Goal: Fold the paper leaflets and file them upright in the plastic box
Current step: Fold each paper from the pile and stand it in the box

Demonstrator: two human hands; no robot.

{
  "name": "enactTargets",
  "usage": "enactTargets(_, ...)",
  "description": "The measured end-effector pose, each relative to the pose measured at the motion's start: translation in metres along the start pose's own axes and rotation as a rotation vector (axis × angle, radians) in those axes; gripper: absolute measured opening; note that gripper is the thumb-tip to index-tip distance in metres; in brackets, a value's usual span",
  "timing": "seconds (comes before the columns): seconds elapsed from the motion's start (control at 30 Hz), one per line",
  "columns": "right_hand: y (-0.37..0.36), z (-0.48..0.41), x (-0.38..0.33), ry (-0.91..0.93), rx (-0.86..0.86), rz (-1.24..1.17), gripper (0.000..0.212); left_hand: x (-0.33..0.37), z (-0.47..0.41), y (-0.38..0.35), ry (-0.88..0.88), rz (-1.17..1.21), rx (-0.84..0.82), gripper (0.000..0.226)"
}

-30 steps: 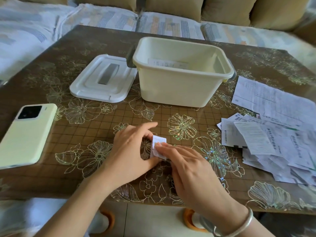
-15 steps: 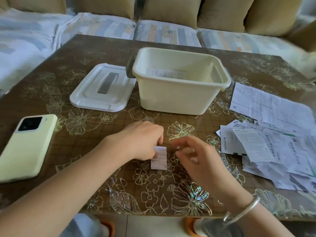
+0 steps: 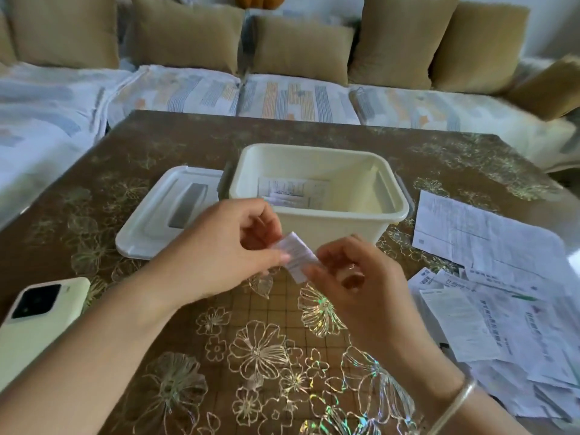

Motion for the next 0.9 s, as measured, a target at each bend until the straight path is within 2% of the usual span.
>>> enactTargets(0.1, 0.01, -0.044, -0.028, 0.112, 0.003, 0.026, 0.006, 0.013, -0.024, 0.017, -0.019, 0.118, 0.106, 0.027)
enactTargets(0.17, 0.018, -0.076, -0.038, 0.159, 0.0, 0.102, 0.009, 0.014, -0.042, 0.026, -0.048, 0.106, 0.201, 0.032)
enactTargets(0.3, 0.029, -0.147, -0.027, 0.189, 0.01, 0.45, 0.004, 0.001, -0.078, 0.047, -0.115, -0.191, 0.504, 0.01)
enactTargets(0.37, 0.023, -0.176, -0.004, 0.169, -0.066, 0.643, 0.008, -0.004, -0.091, 0.053, -0.144, -0.278, 0.612, 0.006)
enactTargets(0.5, -0.006, -0.2, 0.037, 0.178, -0.29, 0.914, 0.019, -0.015, -0.11, 0.042, -0.208, -0.293, 0.619, 0.005)
enactTargets(0.63, -0.03, -0.209, 0.044, 0.259, -0.378, 1.05, 0.02, -0.025, -0.115, 0.033, -0.215, -0.25, 0.592, 0.006)
enactTargets(0.77, -0.033, -0.208, 0.035, 0.31, -0.417, 1.06, 0.017, -0.03, -0.114, 0.028, -0.228, -0.246, 0.571, 0.008)
enactTargets(0.9, -0.008, -0.199, 0.018, 0.242, -0.364, 0.967, 0.017, -0.03, -0.116, 0.026, -0.248, -0.252, 0.564, 0.006)
Point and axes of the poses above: each hand's wrist, its own z-axis away from the middle knuckle, its own y-axis out of the back of the hand, x = y × z, the point moved 6 cm from there along -z, towards the middle knuckle, and after that the axes turned 11 degrees about -z, right-handed, at the moved point
